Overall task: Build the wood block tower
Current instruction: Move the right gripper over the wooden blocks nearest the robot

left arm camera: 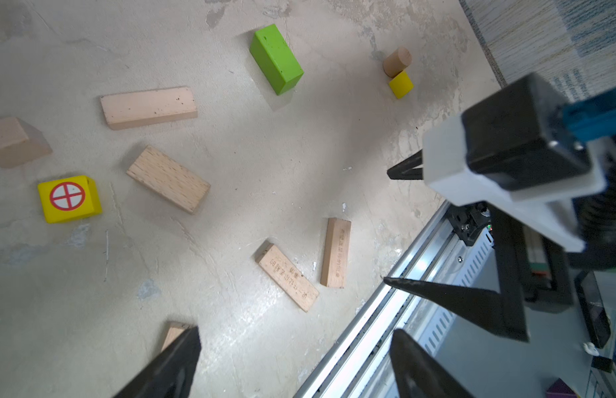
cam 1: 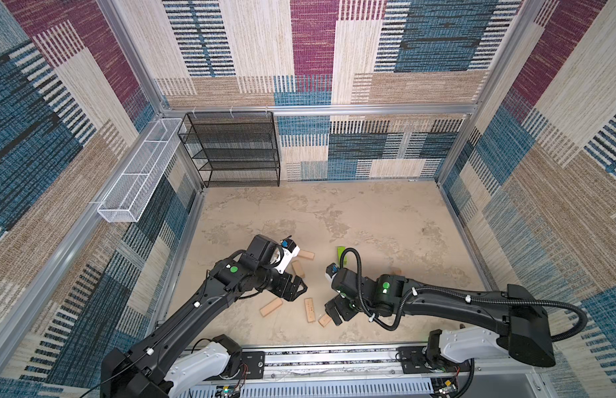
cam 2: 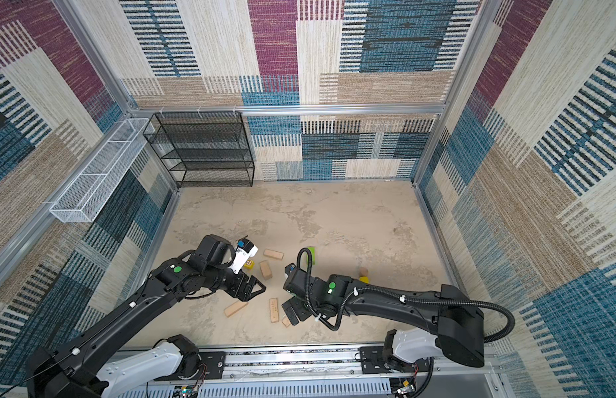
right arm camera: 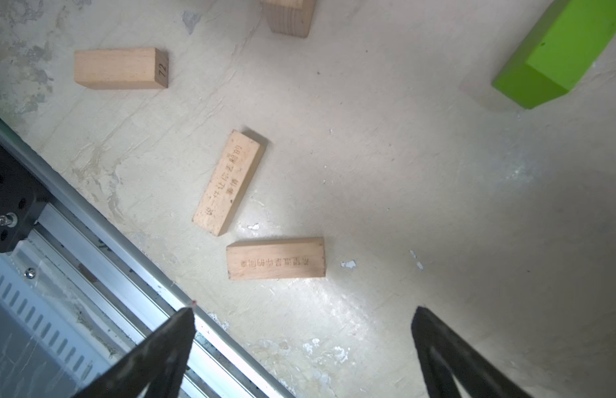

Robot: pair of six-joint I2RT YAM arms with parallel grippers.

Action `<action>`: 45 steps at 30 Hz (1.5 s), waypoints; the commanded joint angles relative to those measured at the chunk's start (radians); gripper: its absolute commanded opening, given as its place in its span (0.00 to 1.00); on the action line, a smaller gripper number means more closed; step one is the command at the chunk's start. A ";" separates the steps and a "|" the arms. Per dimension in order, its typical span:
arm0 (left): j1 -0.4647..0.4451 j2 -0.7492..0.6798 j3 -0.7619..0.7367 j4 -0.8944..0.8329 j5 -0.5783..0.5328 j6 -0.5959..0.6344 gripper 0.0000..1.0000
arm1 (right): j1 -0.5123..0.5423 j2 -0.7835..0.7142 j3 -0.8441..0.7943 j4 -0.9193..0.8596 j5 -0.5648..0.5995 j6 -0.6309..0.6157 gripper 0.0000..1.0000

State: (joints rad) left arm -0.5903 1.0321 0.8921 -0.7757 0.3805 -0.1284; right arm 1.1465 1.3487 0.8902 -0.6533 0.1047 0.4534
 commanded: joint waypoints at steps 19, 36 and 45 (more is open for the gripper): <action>-0.083 -0.076 -0.024 -0.024 -0.175 -0.030 0.92 | 0.119 0.182 0.024 0.042 0.058 0.083 1.00; -0.086 -0.071 -0.022 -0.024 -0.195 -0.030 0.92 | 0.119 0.281 0.073 0.000 0.047 0.061 1.00; -0.090 -0.085 -0.022 -0.025 -0.202 -0.031 0.92 | 0.118 0.329 0.099 -0.005 0.057 0.052 0.91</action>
State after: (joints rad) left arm -0.6781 0.9520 0.8677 -0.7818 0.1860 -0.1364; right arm 1.2636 1.6676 0.9779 -0.6563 0.1493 0.5095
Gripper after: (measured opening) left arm 0.920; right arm 0.917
